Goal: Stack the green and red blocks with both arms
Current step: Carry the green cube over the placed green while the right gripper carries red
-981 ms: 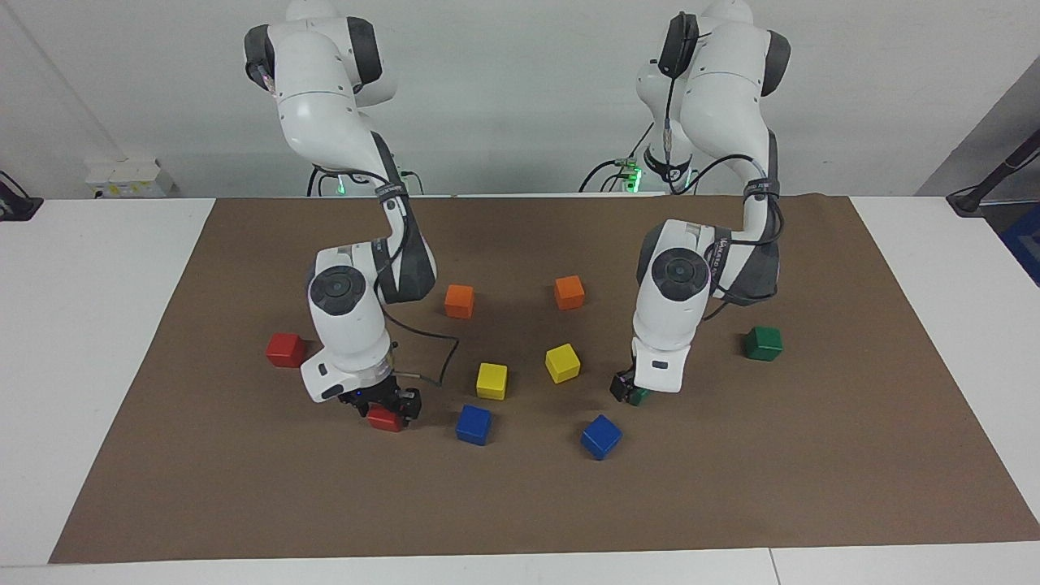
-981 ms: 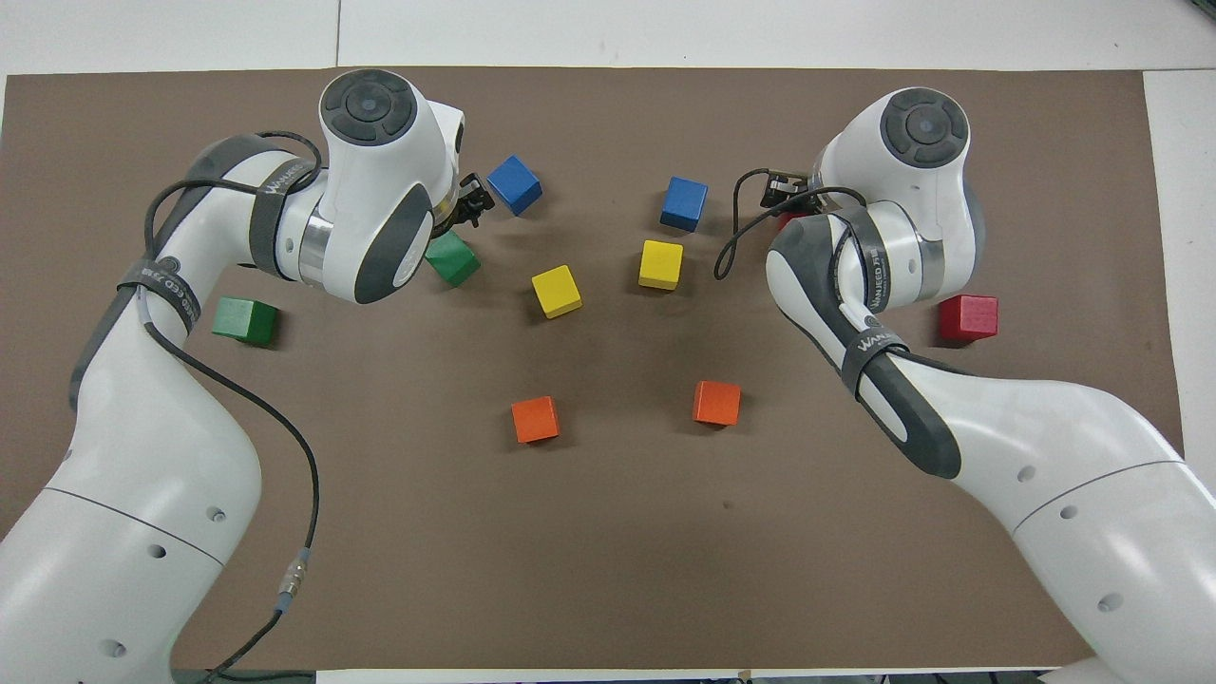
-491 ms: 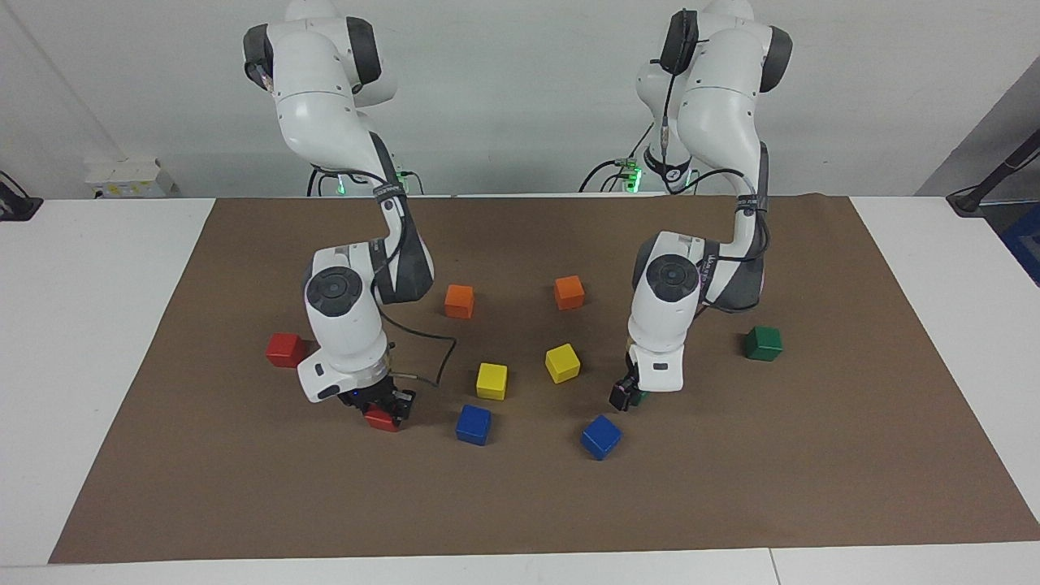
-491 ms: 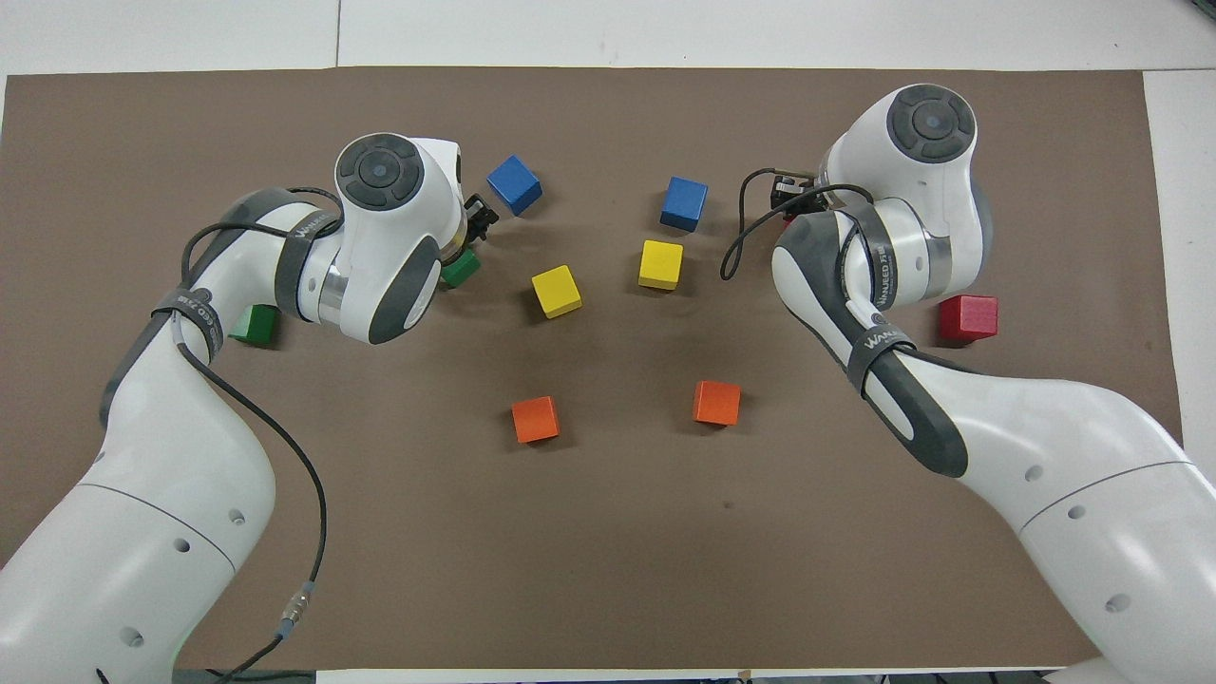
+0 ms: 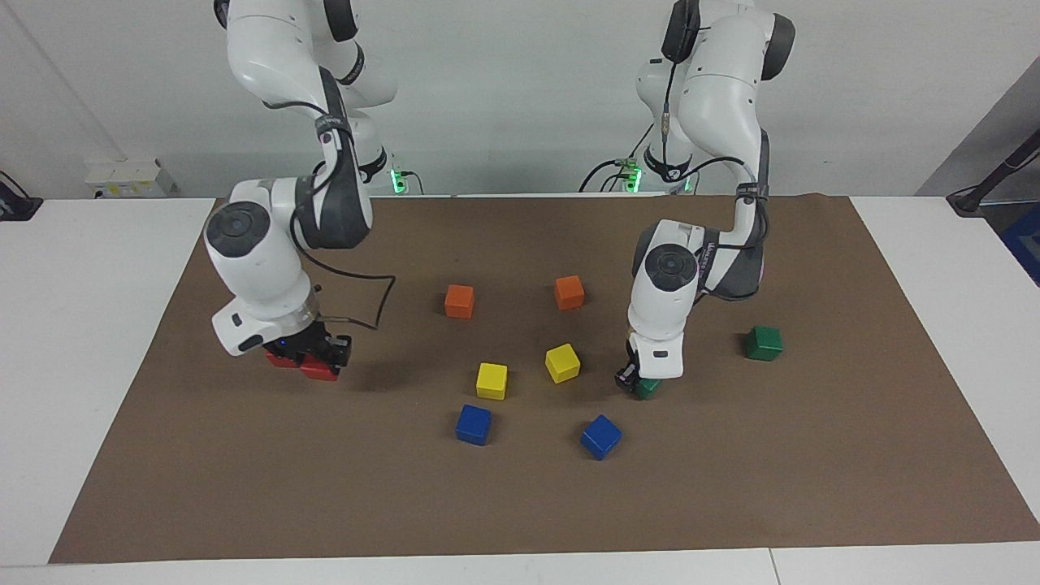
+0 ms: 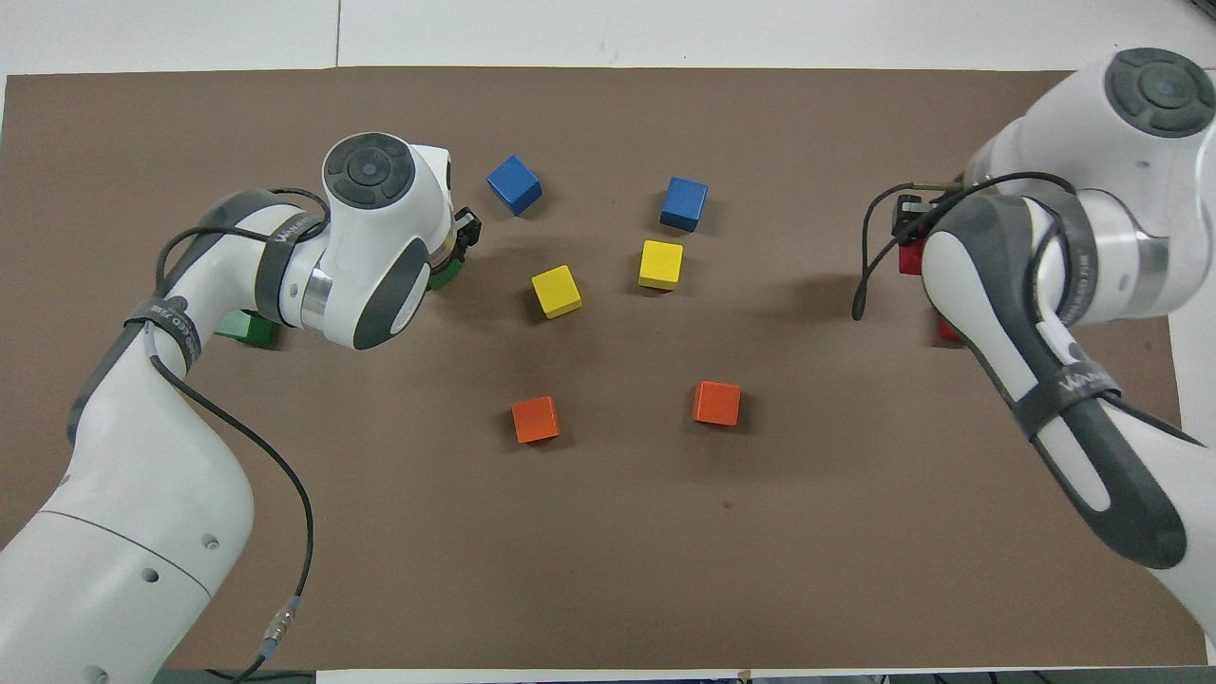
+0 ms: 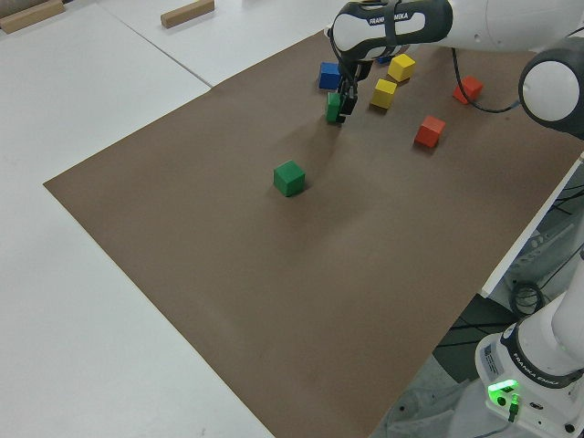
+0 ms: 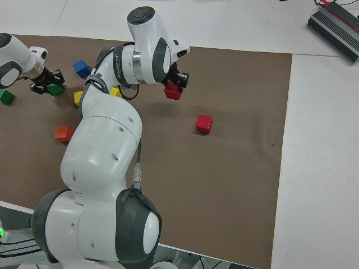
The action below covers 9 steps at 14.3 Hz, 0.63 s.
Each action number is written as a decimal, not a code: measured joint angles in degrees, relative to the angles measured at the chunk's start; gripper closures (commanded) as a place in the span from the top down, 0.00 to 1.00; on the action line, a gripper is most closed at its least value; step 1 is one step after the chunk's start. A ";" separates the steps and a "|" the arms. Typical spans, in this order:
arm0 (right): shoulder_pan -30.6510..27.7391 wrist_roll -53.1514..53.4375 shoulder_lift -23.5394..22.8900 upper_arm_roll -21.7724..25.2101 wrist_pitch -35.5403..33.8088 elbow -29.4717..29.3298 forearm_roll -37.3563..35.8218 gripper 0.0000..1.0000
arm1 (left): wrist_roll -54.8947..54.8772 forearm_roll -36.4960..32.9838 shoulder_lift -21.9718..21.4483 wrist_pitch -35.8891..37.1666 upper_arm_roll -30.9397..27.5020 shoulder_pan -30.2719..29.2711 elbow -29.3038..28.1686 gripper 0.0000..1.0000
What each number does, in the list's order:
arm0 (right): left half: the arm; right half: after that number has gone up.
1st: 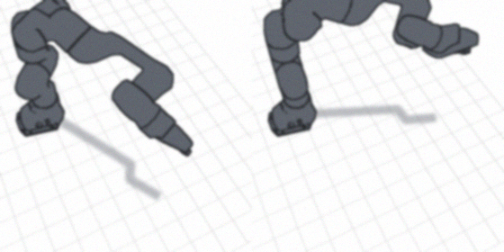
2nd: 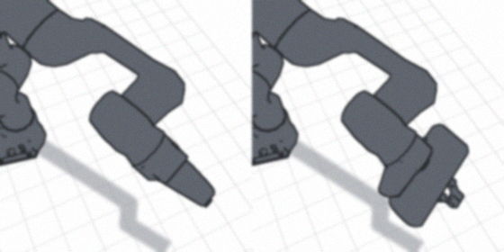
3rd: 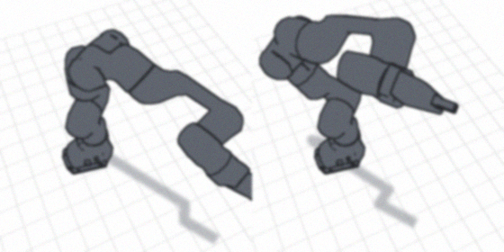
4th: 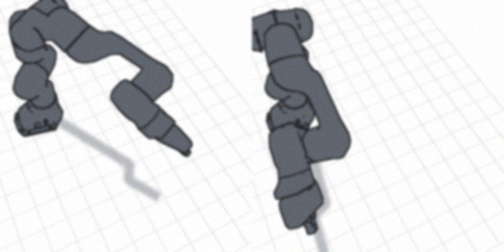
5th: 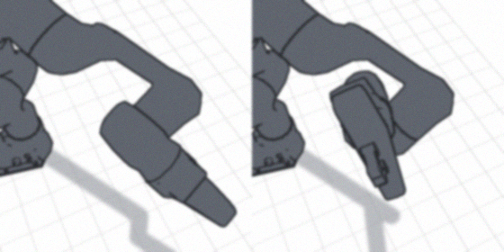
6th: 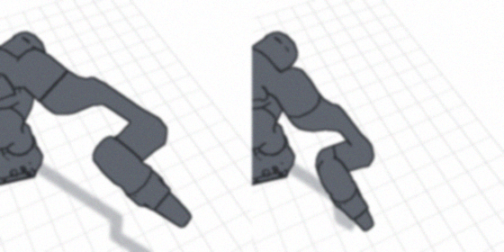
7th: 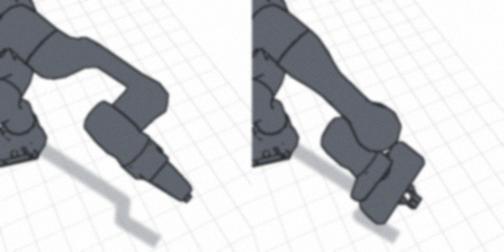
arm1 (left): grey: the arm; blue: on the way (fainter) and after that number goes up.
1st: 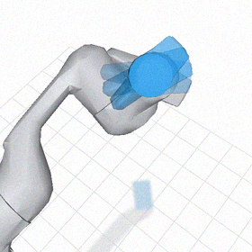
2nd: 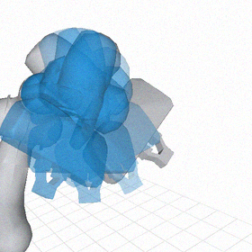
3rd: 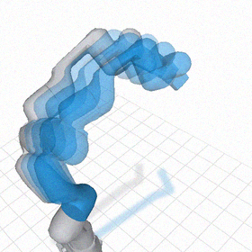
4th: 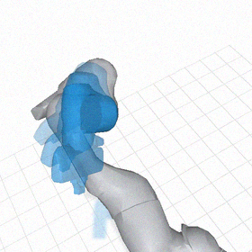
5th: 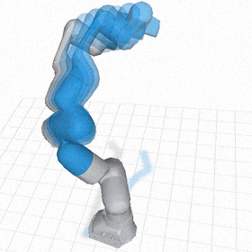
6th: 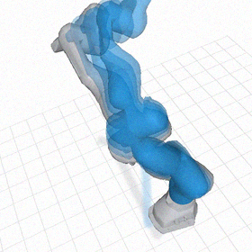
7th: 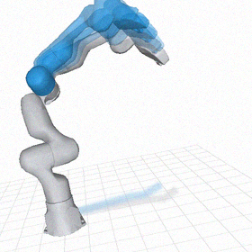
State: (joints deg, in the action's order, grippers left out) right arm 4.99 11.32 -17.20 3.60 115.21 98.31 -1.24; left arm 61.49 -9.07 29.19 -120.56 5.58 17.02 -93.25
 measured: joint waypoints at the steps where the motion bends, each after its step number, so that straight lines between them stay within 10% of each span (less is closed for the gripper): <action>1: -1.63 -1.42 2.15 0.00 0.03 2.69 0.00 0.00 | -6.36 -0.01 -1.00 3.59 -0.17 -1.39 1.58 0.00; 9: -7.09 -6.42 5.64 -0.22 14.22 16.45 0.03 0.00 | -64.35 0.05 -9.84 11.51 -0.47 -20.39 -2.31 0.00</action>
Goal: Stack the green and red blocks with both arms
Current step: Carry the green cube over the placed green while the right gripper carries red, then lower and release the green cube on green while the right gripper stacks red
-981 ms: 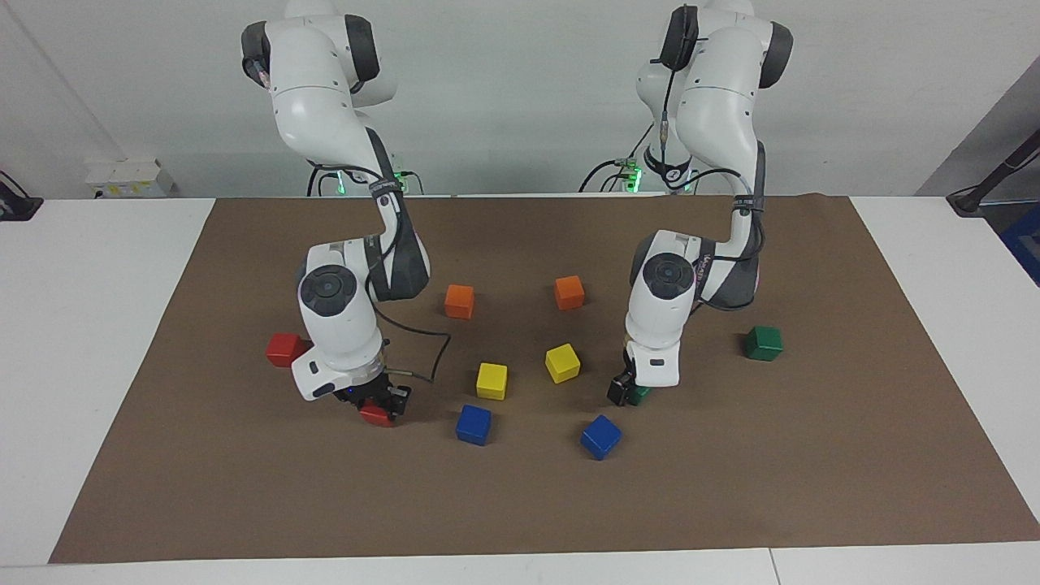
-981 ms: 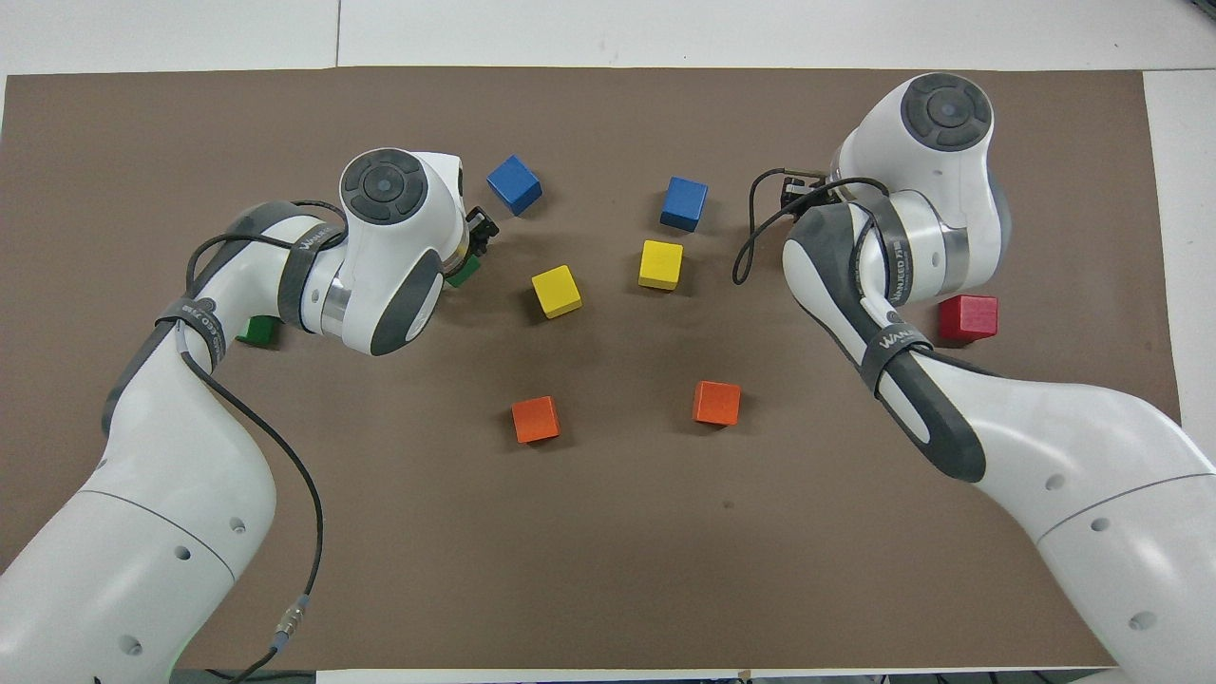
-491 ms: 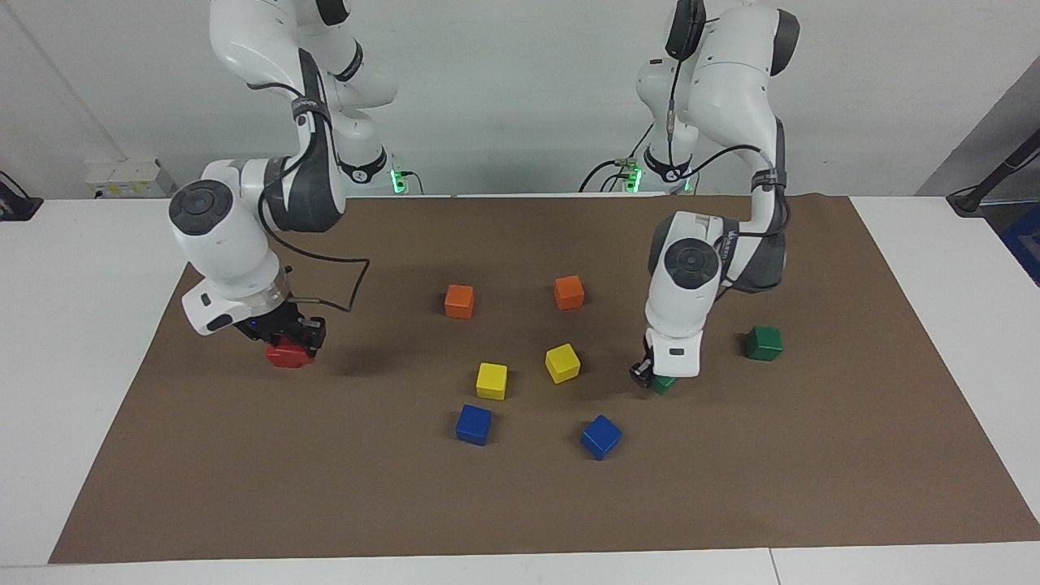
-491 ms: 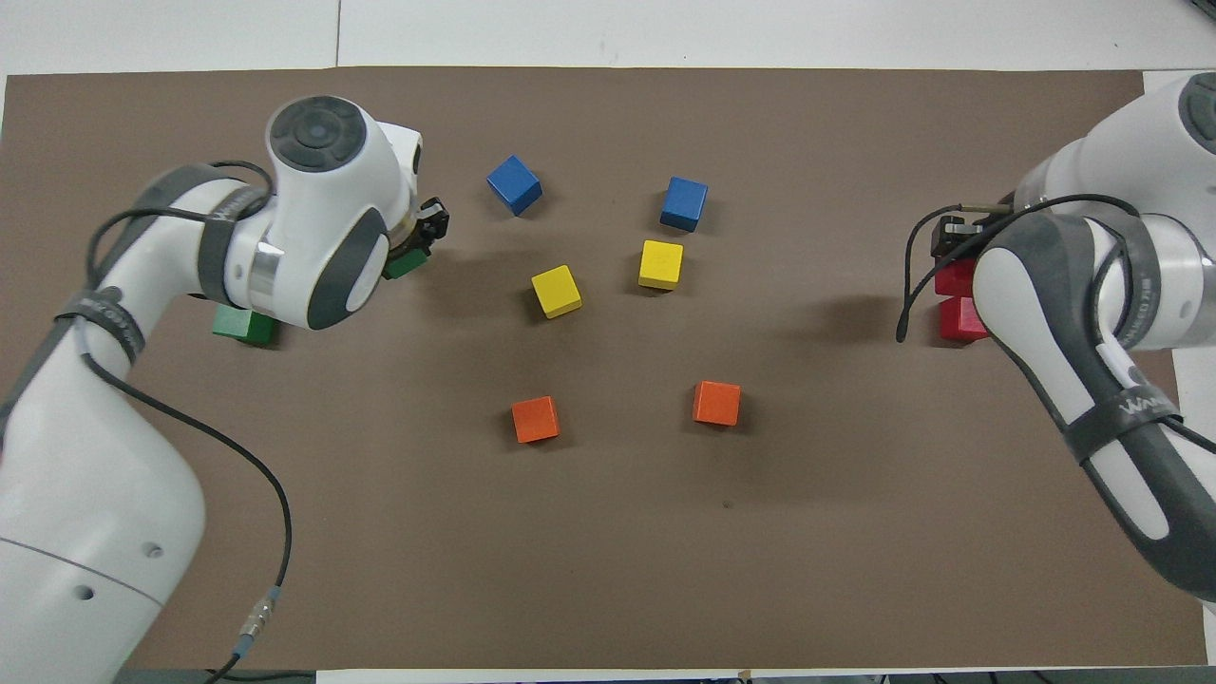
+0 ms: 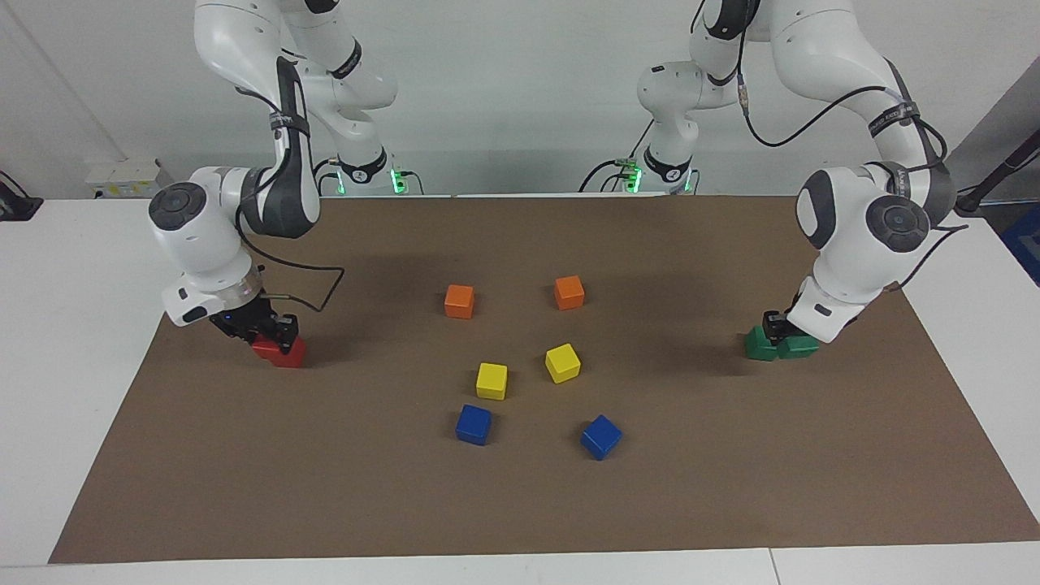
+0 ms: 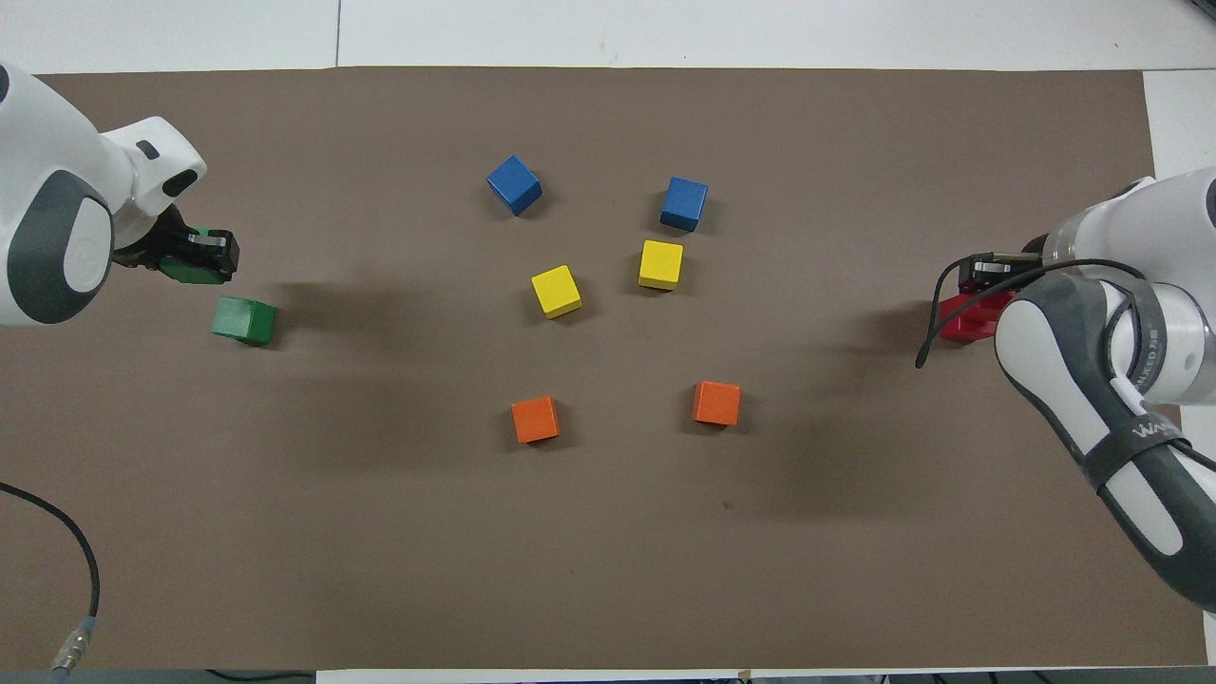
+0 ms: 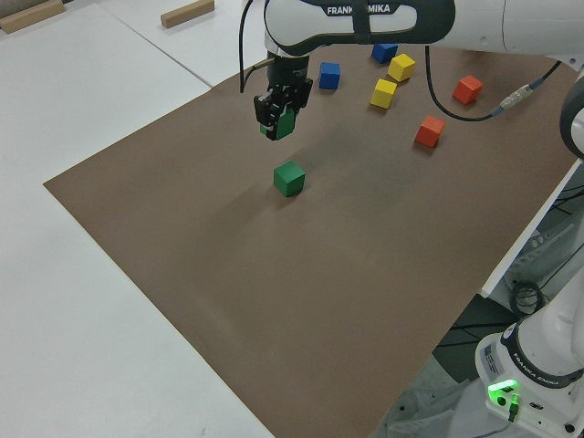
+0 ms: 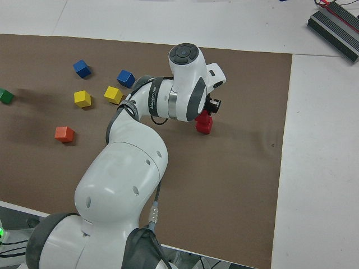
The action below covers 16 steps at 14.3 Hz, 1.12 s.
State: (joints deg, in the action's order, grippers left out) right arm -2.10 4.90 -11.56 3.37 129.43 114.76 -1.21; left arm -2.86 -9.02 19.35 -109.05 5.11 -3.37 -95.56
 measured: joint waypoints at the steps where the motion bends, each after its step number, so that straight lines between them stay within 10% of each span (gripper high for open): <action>1: 0.00 0.02 0.09 -0.05 0.02 0.14 0.00 0.00 | -1.75 0.01 -0.03 -1.45 0.03 -0.29 -1.39 0.00; 11: 0.00 0.02 2.21 -0.07 3.55 4.65 0.01 0.00 | -9.39 4.54 -3.36 -6.99 0.10 -2.57 -10.80 0.00; 14: -0.04 0.02 2.43 -0.03 3.56 4.92 0.02 0.98 | -9.47 4.55 -3.65 -7.00 0.15 -2.57 -11.37 0.00; 16: -0.21 0.02 2.53 0.01 3.56 5.35 0.02 1.00 | -9.48 4.55 -3.79 -7.16 0.14 -2.57 -12.10 0.00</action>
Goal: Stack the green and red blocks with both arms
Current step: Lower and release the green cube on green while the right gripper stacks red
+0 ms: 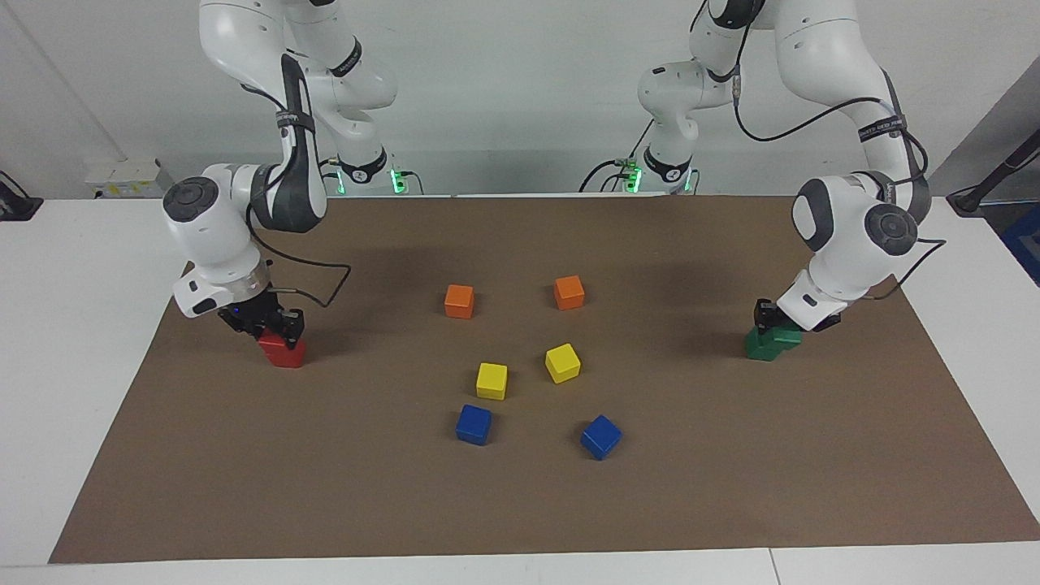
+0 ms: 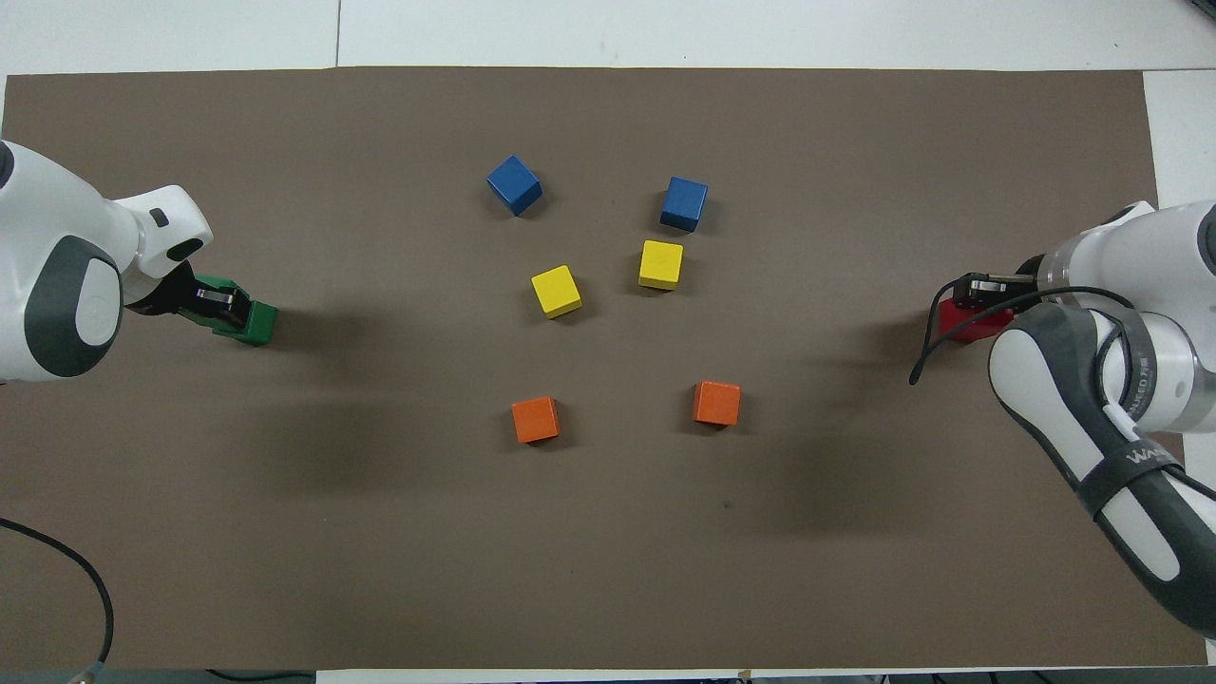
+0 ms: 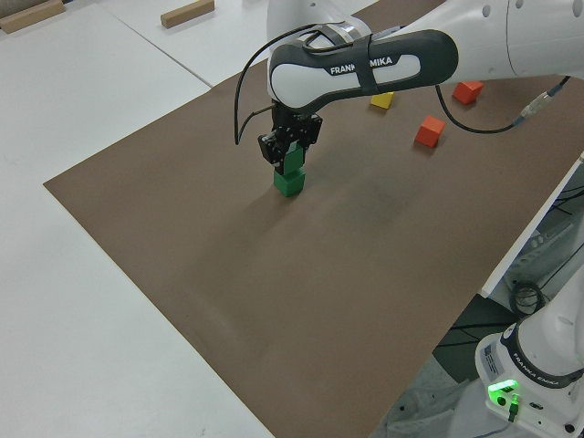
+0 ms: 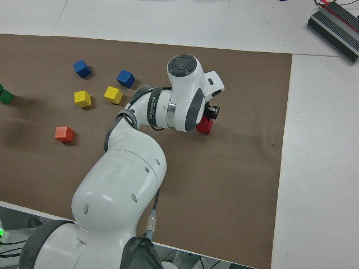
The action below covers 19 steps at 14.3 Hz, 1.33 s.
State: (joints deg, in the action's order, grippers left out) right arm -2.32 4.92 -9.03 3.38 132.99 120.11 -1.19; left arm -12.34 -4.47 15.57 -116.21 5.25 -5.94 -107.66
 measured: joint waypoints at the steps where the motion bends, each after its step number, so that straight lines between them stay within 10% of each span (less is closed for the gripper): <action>1: -0.10 0.00 0.00 0.00 0.00 0.19 0.00 1.00 | 0.00 0.00 -0.11 -0.44 0.00 0.00 -0.59 0.00; 3: -0.16 0.00 0.00 0.00 0.00 0.35 0.00 1.00 | 0.00 0.05 -0.56 -1.48 0.00 0.00 -1.62 0.19; 4: -0.16 0.00 0.01 -0.02 0.00 0.35 0.00 1.00 | 0.00 0.05 -0.75 -1.65 0.00 0.00 -1.91 0.47; 5: -0.14 0.00 0.05 -0.06 0.00 0.28 0.00 1.00 | 0.00 0.05 -0.90 -1.87 0.00 0.00 -2.16 0.99; 19: 1.97 -6.98 12.76 -3.15 -34.40 -16.70 -0.01 1.00 | -0.01 0.08 -5.16 -0.43 0.30 -0.06 1.35 1.00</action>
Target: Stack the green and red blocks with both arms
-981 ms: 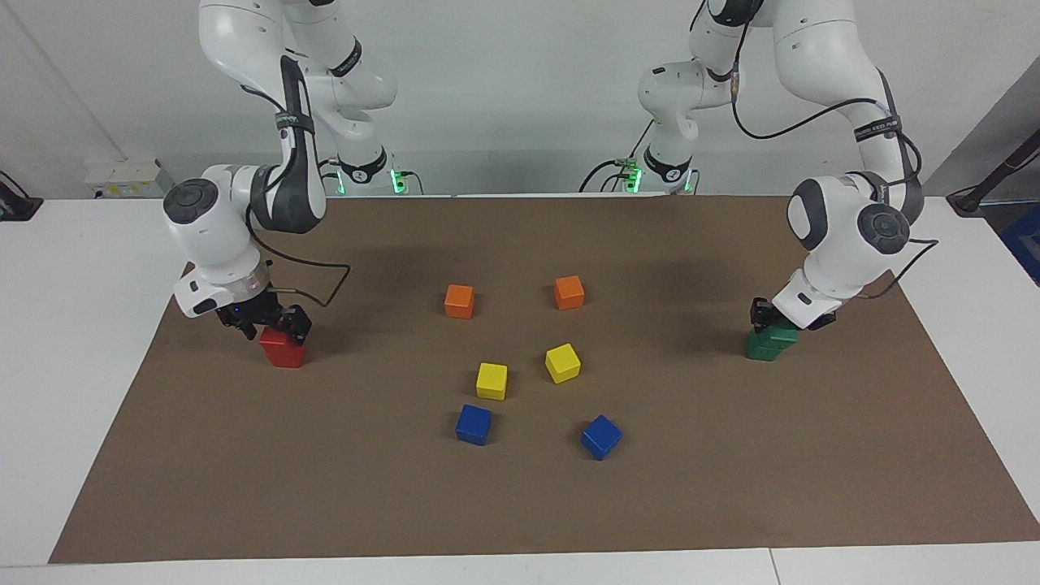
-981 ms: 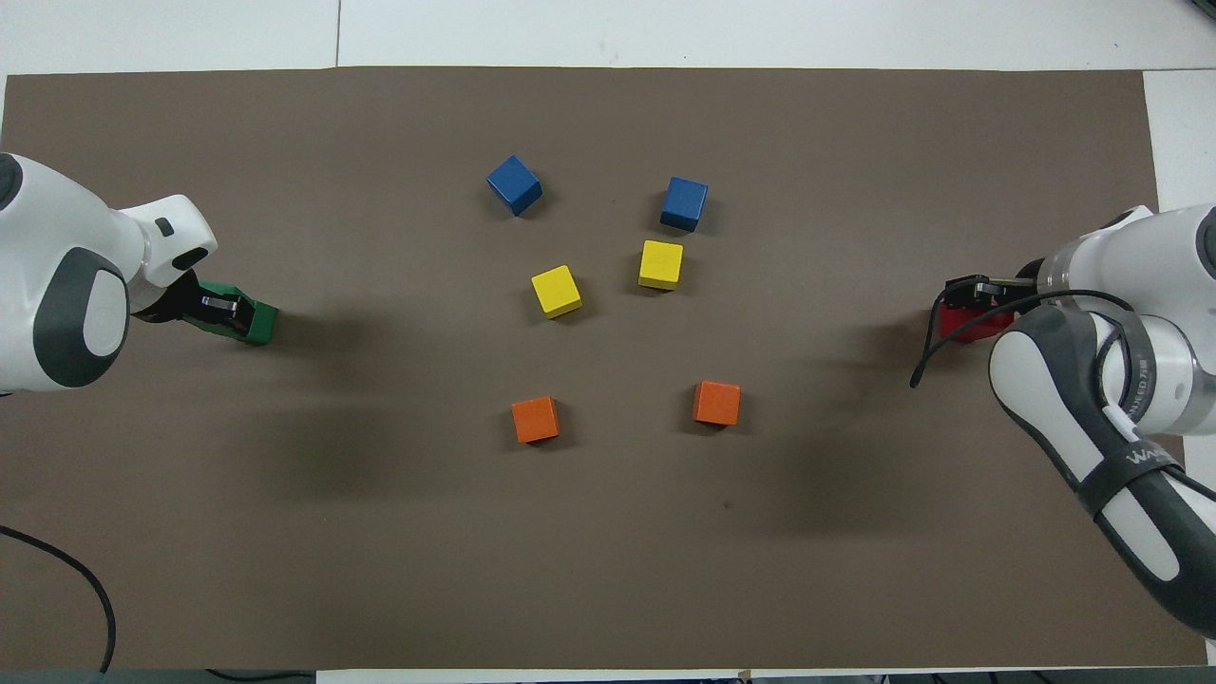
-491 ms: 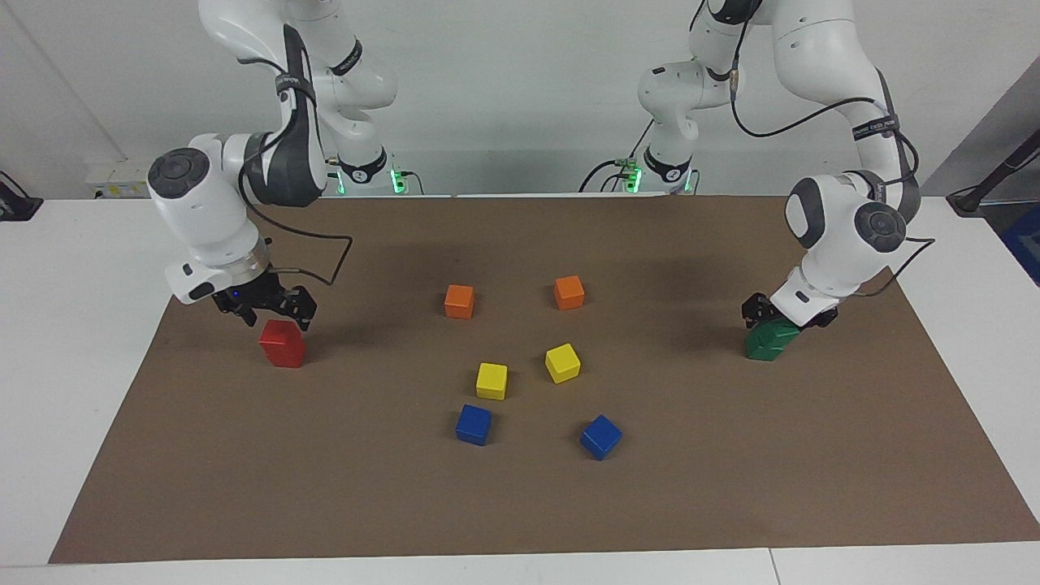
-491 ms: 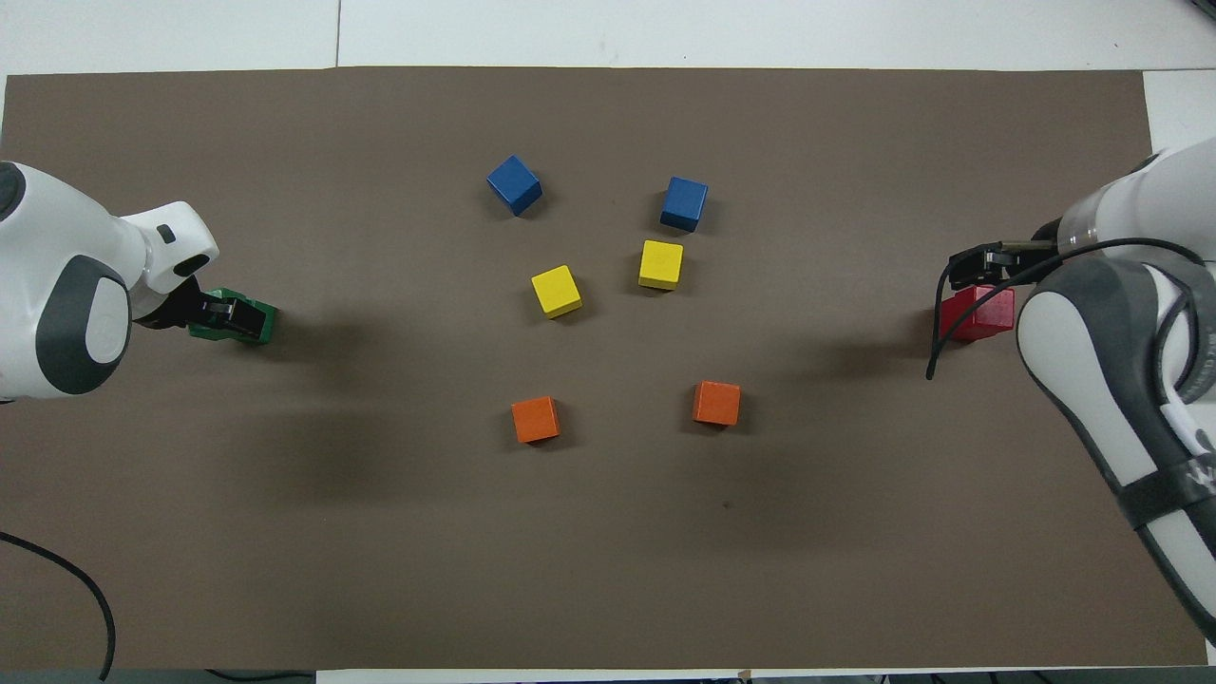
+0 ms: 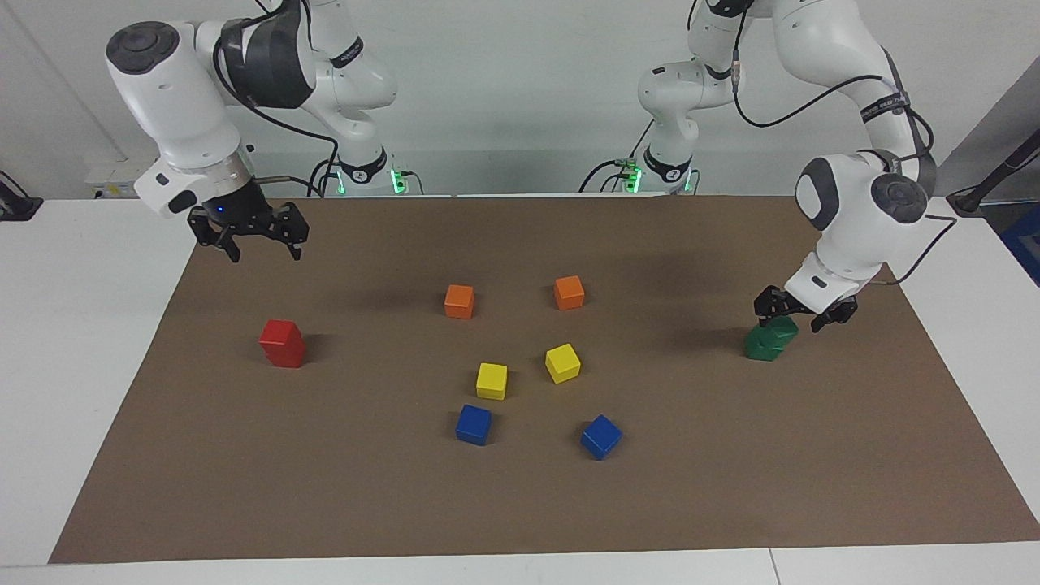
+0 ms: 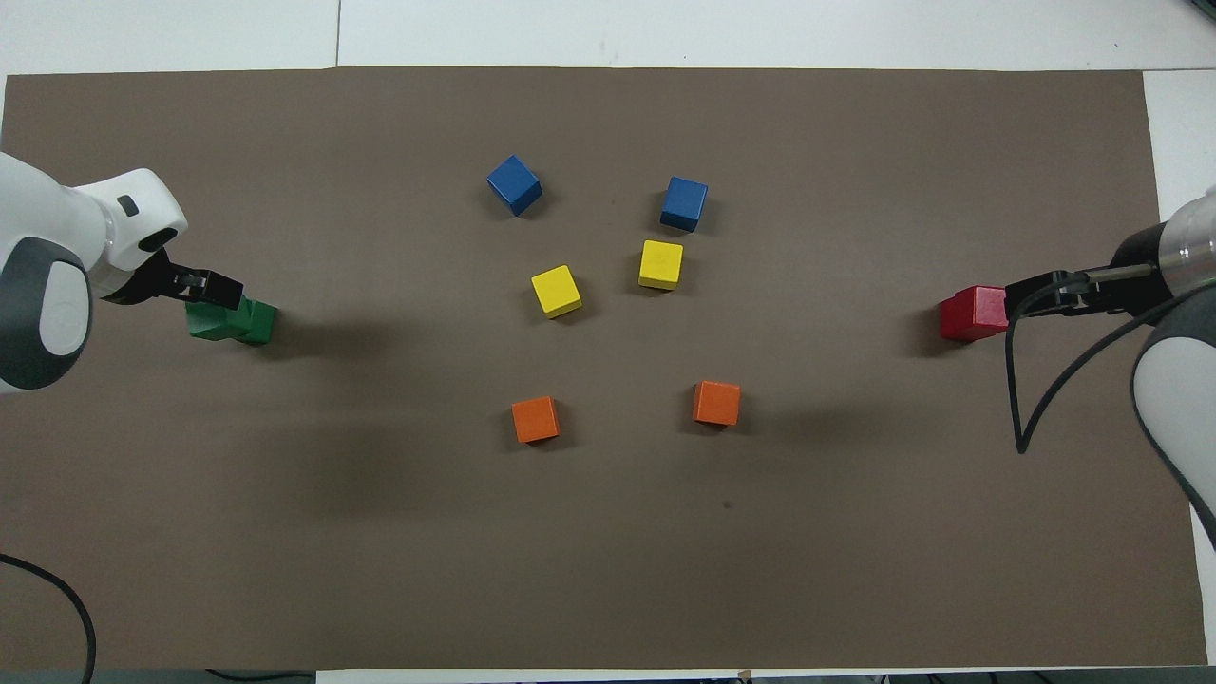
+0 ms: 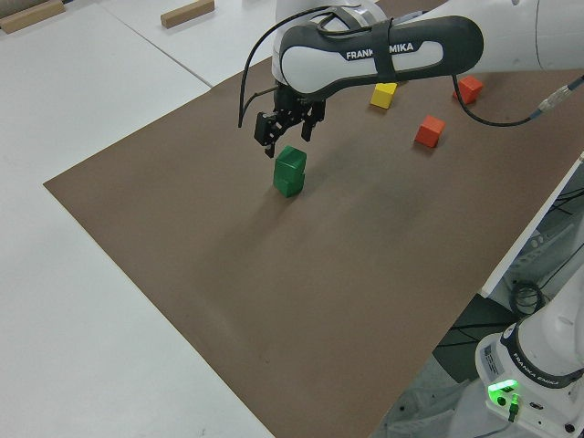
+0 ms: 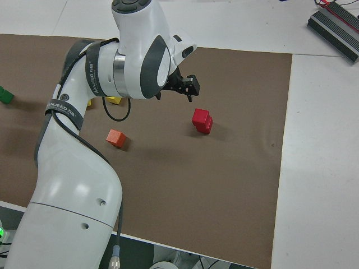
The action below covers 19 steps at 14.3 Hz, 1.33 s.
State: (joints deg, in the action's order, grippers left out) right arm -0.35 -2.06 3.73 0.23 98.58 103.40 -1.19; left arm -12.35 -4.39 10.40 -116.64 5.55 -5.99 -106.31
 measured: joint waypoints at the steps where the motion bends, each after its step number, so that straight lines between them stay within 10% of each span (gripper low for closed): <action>1: 0.01 0.00 0.28 -0.02 -2.62 -1.19 0.00 1.00 | 0.03 0.01 -1.23 2.47 0.01 0.00 1.43 1.00; 9: 0.03 0.00 0.21 0.45 -8.71 -4.38 0.00 1.00 | 2.97 0.16 -13.54 21.01 0.70 0.36 4.29 1.00; 19: 5.17 0.00 0.13 6.65 -8.79 -4.49 0.00 1.00 | 7.49 4.71 -11.32 19.59 -3.14 4.85 6.18 1.00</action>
State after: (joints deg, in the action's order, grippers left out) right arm 4.82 -2.07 3.86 6.88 89.79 98.91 -1.20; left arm -4.86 0.32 -0.92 -97.05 2.41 -1.14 -100.13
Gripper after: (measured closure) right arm 0.000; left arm 0.000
